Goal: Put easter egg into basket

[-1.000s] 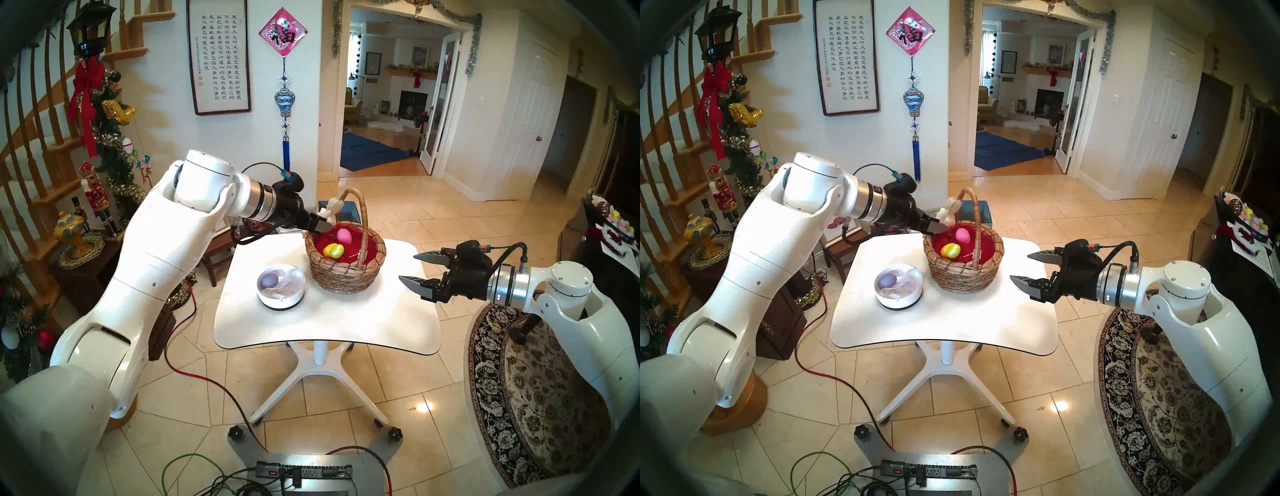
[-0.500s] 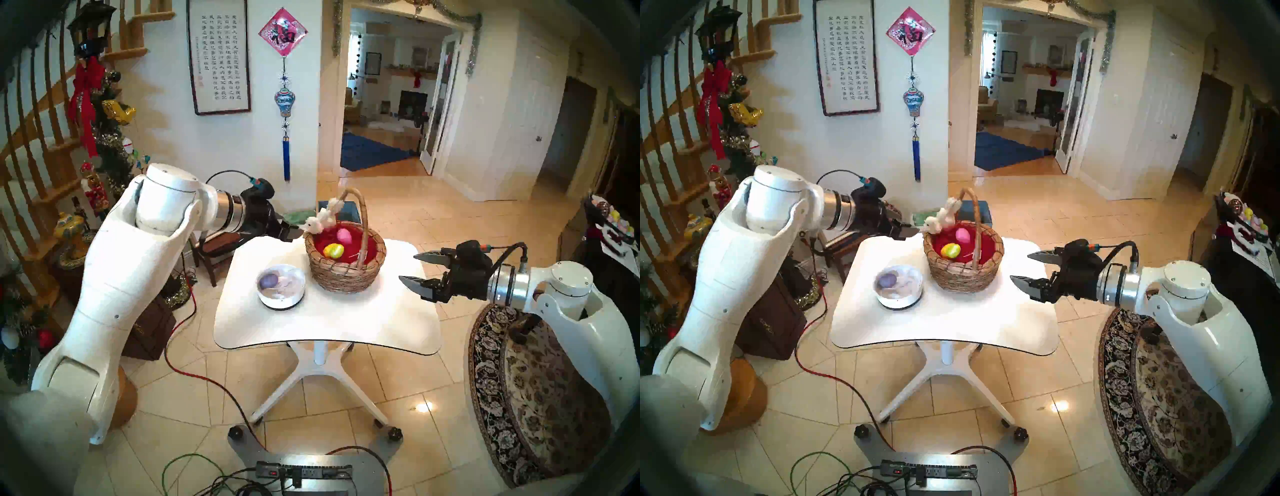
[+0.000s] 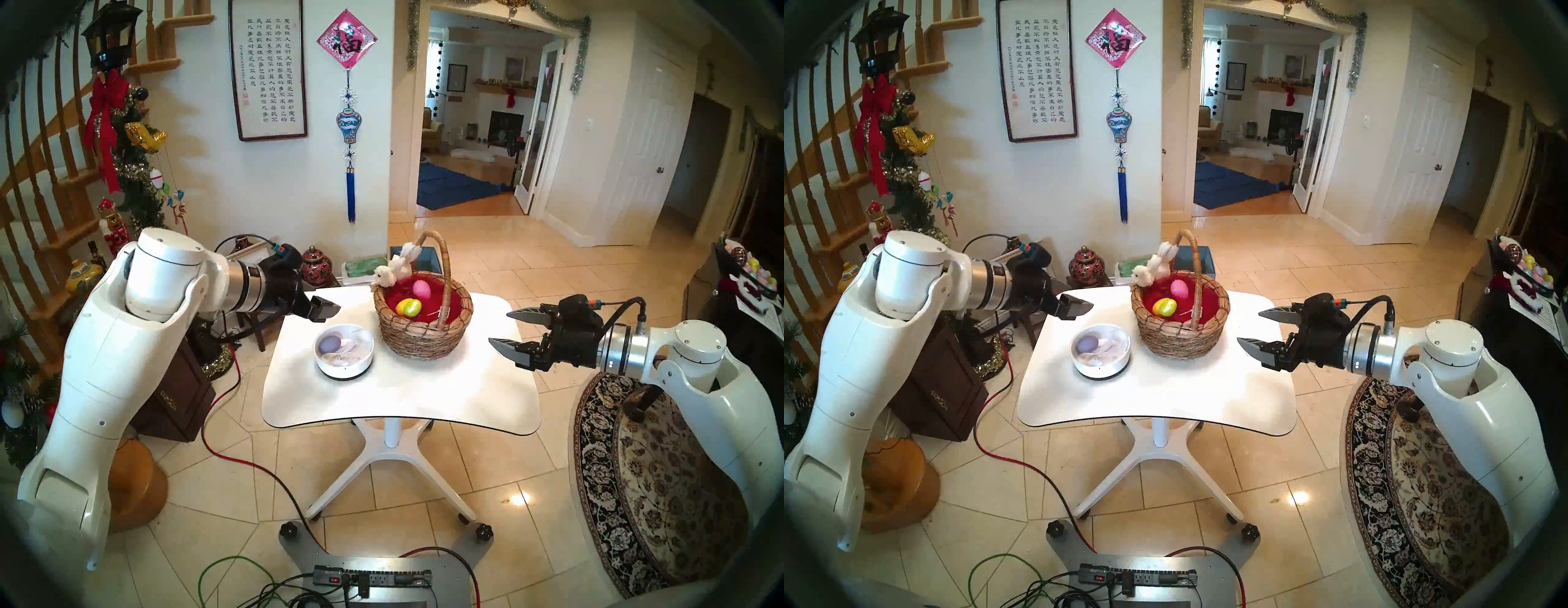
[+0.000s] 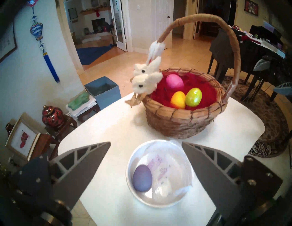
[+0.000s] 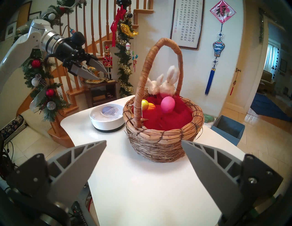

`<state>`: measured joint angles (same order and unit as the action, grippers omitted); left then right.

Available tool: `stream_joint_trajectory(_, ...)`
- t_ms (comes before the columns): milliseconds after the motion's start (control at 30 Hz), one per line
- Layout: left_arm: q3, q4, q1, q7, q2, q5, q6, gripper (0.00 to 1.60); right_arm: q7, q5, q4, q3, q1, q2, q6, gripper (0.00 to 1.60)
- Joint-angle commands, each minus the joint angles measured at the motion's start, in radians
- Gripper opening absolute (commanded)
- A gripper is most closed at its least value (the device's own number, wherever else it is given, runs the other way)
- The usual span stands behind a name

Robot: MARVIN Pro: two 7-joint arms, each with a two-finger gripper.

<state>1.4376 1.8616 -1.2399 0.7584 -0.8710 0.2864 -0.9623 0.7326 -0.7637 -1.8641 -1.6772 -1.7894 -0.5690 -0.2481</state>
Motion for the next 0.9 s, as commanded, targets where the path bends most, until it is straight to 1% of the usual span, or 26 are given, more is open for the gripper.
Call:
stream_joint_trajectory(0, 0.040, 0.062, -0.103, -0.001, 0.069, 0.027, 0.002, 1.60, 0.001, 0.002, -0.002, -0.006, 0.000, 0.003, 0.002, 1.60)
stream_joint_trajectory(233, 0.062, 0.113, -0.163, -0.030, 0.098, 0.041, 0.002, 1.60, 0.001, 0.001, -0.002, -0.006, -0.001, 0.004, 0.003, 1.60)
stream_joint_trajectory(400, 0.053, 0.131, -0.186, -0.067, 0.108, 0.059, 0.002, 1.60, 0.001, 0.001, -0.002, -0.006, -0.001, 0.004, 0.003, 1.60)
stream_joint_trajectory(467, 0.043, 0.136, -0.190, -0.097, 0.102, 0.063, 0.002, 1.60, 0.001, 0.001, -0.002, -0.006, -0.001, 0.004, 0.003, 1.60)
stream_joint_trajectory(667, -0.008, 0.134, -0.176, -0.186, 0.061, 0.072, 0.002, 1.60, 0.000, 0.001, -0.002, -0.005, -0.001, 0.004, 0.003, 1.60)
stream_joint_trajectory(867, -0.061, 0.129, -0.156, -0.247, 0.054, 0.116, 0.002, 1.60, 0.000, 0.001, -0.002, -0.005, -0.001, 0.005, 0.003, 1.60)
